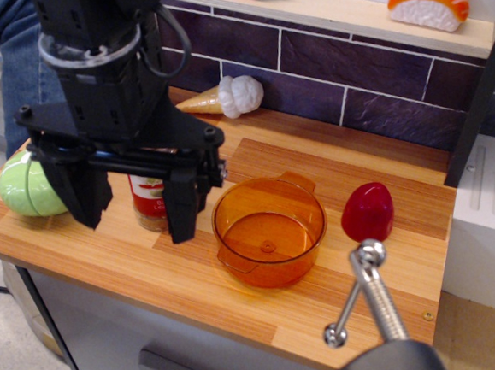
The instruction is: Pour almonds in pot
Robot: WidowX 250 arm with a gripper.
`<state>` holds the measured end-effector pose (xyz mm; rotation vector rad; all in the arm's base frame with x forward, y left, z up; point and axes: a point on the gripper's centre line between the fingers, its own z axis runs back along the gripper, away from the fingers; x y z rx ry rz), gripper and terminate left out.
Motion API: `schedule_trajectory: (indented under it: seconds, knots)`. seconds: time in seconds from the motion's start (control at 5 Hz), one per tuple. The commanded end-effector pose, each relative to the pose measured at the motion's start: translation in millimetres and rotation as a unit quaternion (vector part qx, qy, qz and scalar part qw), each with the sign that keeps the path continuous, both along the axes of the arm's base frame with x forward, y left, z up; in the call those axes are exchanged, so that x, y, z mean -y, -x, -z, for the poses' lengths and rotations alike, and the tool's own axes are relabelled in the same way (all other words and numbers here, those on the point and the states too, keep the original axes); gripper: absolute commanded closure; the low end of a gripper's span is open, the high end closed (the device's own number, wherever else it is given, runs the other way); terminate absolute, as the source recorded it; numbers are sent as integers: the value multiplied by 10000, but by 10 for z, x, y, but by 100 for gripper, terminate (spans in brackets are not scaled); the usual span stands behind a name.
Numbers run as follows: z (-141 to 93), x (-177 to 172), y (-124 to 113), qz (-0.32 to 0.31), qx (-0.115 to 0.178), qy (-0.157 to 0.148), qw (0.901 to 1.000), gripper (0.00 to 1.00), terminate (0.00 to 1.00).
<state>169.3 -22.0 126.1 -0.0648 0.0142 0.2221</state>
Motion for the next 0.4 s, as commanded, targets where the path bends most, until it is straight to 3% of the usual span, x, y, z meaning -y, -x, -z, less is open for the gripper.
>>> schedule_trajectory:
  seconds: [0.0,0.2]
  knots:
    - [-411,-402,-366,-1572,-256,1120,9809,0,0]
    - [-503,-616,-592,-2380,-374,1625,9568,0,0]
